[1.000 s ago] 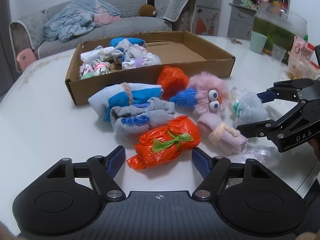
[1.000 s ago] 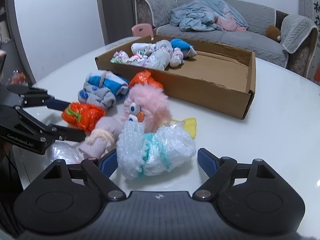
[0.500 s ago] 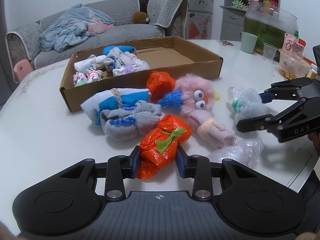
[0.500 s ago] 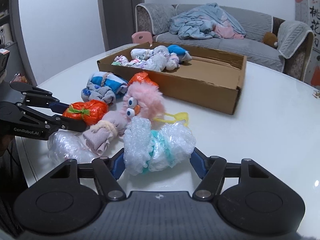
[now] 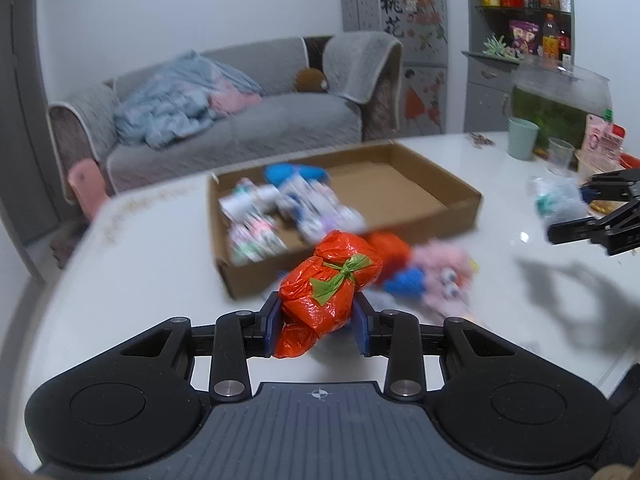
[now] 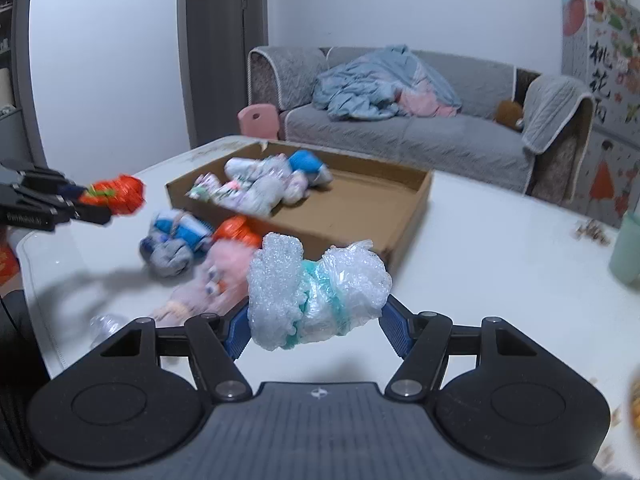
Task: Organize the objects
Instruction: 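Carry both bundles into the box and open both tools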
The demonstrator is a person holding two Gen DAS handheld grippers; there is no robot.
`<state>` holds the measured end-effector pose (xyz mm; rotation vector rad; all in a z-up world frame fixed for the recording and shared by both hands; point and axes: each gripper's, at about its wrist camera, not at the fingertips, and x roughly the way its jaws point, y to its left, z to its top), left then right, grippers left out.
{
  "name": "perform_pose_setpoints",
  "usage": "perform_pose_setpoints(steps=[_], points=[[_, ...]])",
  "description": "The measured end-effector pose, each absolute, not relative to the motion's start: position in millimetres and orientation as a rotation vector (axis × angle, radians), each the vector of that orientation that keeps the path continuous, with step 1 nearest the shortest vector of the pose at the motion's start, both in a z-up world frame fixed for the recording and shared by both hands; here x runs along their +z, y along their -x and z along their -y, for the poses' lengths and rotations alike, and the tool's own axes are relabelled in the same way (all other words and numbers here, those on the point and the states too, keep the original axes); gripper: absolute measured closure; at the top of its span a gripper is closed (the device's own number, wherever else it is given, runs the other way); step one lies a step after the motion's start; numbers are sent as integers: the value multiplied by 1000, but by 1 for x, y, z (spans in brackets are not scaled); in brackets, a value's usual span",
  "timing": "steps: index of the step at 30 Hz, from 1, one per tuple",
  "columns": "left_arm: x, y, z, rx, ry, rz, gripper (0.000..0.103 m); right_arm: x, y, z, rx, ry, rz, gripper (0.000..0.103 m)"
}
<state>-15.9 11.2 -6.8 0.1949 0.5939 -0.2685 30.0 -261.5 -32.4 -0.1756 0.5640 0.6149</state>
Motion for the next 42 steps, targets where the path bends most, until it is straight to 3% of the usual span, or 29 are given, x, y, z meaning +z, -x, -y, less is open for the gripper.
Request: perform_pose_setpoints(steps=[7,16,29,42], points=[[44,-23,-17,-259,-225,-529,61,8,-66,269,569,252,-493,41],[77,-111,40,-350,-275,-488,61,30,-138,240,597,336,-459,41],[-16,-259,114,-450,-211,-649,61,-17,-240,191,690,445,-540,41],[-70,-297,102,-418,-308,-742,60,-70,-284,144,829,637,-630,40]])
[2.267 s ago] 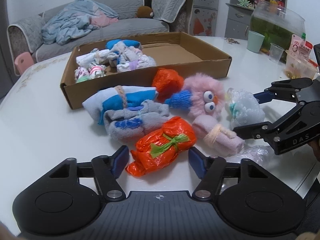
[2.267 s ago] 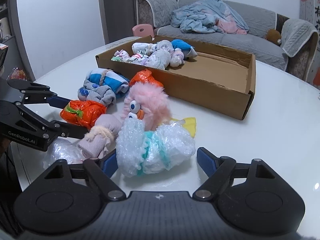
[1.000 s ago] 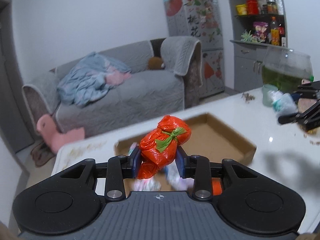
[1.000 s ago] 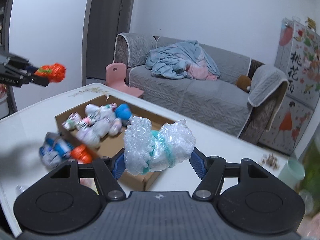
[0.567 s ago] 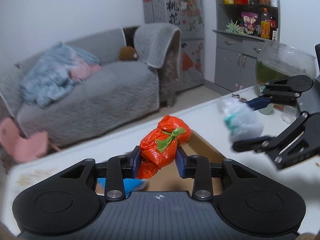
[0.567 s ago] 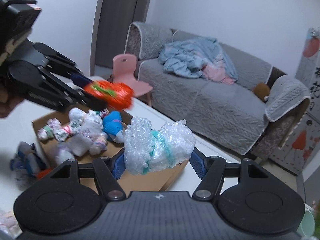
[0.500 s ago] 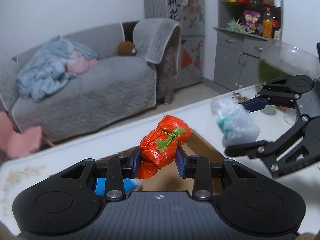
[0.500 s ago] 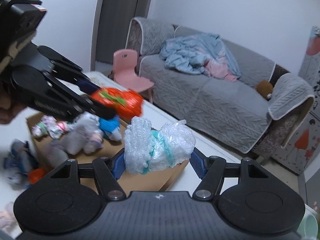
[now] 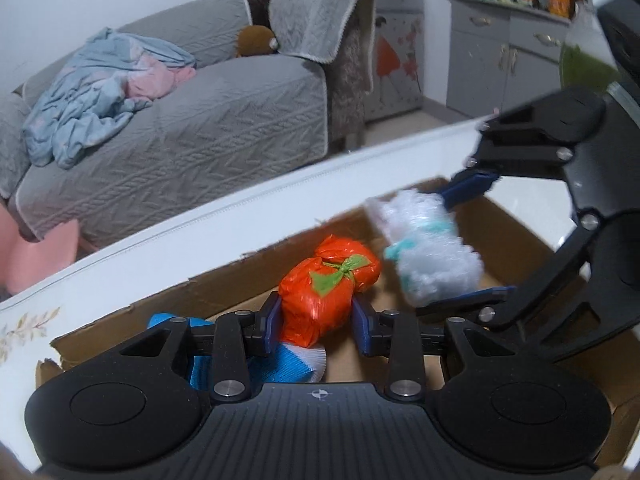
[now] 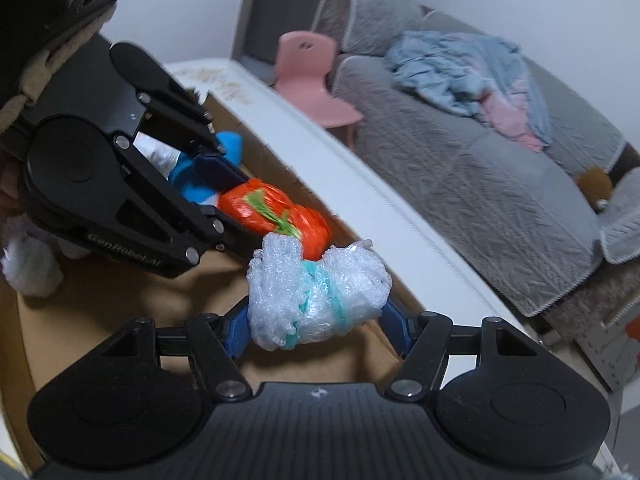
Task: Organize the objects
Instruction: 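Carry both bundles into the box and open both tools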
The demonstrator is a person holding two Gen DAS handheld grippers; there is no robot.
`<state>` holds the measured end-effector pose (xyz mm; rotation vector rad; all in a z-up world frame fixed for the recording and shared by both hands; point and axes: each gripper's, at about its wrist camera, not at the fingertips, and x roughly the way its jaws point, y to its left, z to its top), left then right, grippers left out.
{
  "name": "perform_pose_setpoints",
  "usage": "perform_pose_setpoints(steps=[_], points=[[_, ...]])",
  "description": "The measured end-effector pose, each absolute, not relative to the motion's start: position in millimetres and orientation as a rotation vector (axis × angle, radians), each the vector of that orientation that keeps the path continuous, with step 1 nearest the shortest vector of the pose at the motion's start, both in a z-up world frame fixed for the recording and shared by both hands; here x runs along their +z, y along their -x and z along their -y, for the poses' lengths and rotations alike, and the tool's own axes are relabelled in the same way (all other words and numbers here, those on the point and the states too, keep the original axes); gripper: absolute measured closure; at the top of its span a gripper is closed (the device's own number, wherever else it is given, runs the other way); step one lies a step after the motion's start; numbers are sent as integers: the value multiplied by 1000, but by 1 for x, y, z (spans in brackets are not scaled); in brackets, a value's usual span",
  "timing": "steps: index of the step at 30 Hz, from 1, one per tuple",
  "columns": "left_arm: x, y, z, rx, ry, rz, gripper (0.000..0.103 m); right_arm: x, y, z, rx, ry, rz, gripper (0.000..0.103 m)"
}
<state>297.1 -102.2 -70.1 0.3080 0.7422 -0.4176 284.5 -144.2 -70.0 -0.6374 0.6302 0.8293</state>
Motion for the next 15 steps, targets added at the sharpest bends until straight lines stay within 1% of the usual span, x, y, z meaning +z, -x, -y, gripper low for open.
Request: perform_pose_setpoints(steps=[3,5,7,9,11,15], points=[[-73,-299,102,-410,-297,-753,56,-76,-286,143,836,654,-644,40],[-74,-296,106,-404,-309,-747,53,-76,-286,146,837,636,-651,37],[-74,-293,110,-403,-316,-746,47,-75,-284,149,829,625,-657,33],[-73,-290,111,-397,-318,-738,44,-72,-281,149,826,630,-656,32],[-69,-288,112,-394,-316,-729,42,-68,-279,151,822,629,-654,30],[-60,-285,114,-383,-328,-714,41,-61,-276,154,804,633,-649,30]])
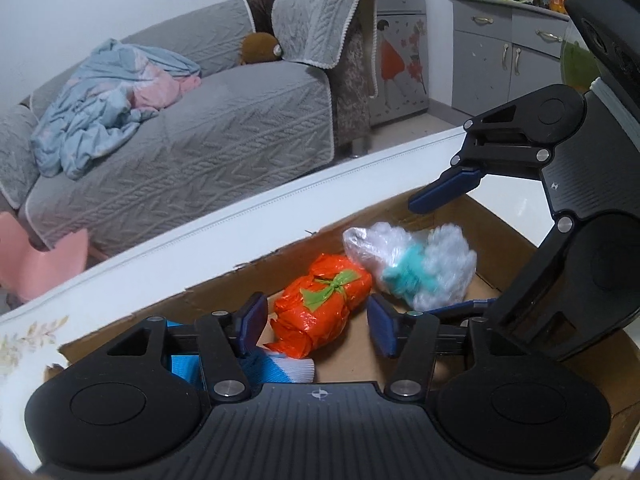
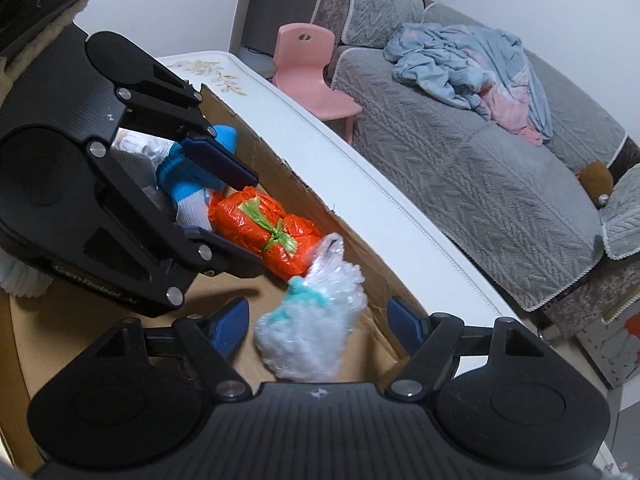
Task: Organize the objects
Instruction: 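Carry both bundles into the box and open both tools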
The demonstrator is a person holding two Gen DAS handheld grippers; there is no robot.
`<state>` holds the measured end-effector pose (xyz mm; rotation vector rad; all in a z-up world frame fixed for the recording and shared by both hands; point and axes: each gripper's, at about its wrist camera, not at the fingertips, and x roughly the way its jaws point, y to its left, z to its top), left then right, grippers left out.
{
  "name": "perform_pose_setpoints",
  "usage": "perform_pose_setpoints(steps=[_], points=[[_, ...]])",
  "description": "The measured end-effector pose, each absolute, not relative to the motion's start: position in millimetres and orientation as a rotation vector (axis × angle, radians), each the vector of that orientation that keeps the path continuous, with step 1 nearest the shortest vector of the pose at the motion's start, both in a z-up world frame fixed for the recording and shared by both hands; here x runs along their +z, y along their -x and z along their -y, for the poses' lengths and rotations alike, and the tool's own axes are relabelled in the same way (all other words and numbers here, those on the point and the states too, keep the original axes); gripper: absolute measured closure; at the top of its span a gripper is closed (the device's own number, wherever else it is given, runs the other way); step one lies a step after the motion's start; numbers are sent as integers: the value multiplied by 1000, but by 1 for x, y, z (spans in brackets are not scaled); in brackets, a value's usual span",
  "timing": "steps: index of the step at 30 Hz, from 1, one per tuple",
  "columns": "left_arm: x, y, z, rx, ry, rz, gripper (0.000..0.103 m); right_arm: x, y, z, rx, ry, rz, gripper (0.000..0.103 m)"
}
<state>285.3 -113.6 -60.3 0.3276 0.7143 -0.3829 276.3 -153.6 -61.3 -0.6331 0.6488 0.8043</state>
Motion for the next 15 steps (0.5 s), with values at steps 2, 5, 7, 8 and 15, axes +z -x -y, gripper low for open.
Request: perform_pose_setpoints(steps=[2,5,7,8,15], points=[[-56,-282,112,-376,-327,-707,41,-61,-278,152,796,635,-652,30],[-47,-277,107,-351,-312,-693,37,-57,-281,148,784,633,-655,30],[-42,-273,102,-326,-302,-689,37,-54,-280,146,765,633,-664,30],[-39,-272,100,-316,-297,-687,37,-52,-278,146,764,630,-666,30],[-21,-257,69,-231,-231,-680,35,-45,-273,139,725,610,-692,30]])
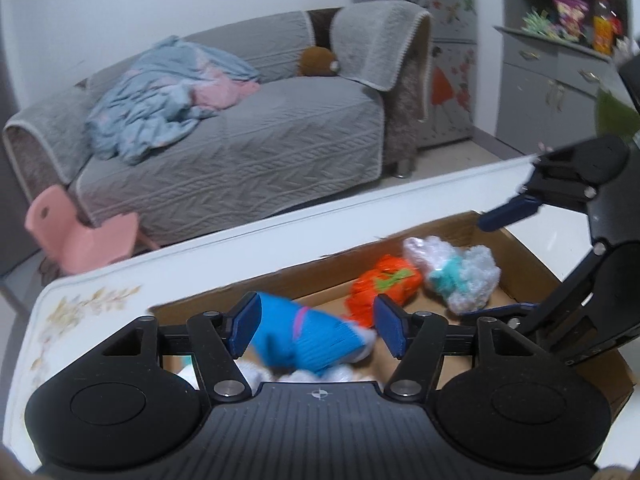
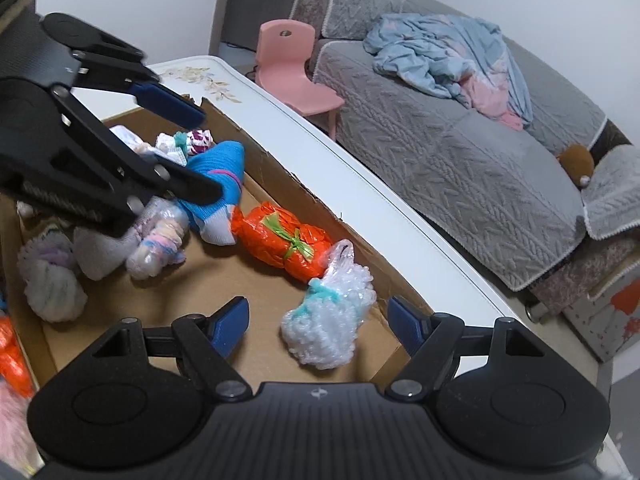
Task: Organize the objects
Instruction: 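Carry both bundles into the box and open both tools, then grasp the grey towel bundle with the left tool while the right tool grasps the clear plastic roll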
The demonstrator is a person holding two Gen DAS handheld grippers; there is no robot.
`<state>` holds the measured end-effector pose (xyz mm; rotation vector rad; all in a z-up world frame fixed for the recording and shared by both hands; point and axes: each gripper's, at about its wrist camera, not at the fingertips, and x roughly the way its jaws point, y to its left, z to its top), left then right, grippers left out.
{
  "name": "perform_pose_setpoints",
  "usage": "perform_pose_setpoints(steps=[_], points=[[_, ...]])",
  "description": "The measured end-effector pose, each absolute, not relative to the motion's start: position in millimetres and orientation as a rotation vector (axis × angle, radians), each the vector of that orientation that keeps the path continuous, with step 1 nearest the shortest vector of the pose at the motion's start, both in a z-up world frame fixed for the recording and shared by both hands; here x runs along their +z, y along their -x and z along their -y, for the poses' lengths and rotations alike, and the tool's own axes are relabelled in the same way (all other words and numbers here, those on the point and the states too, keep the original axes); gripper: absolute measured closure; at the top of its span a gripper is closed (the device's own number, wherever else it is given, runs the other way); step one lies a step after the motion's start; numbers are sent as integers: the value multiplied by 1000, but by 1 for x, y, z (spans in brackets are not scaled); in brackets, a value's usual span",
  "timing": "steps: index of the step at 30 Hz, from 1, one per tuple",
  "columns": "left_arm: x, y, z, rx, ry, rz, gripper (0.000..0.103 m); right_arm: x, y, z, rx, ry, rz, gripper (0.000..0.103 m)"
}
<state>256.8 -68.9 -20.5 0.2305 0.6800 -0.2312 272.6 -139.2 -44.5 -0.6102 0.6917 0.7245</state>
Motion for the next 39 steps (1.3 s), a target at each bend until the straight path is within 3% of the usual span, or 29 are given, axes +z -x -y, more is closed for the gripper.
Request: perform_pose_setpoints(steps=[24,39], points=[[2,-136,-10,-98,-96,-693,29,-24,-172,148,582,404,-723,26],[-33,-26,-24,-106,-43,-703,26,-33,-57,177,609,271,-680,22]])
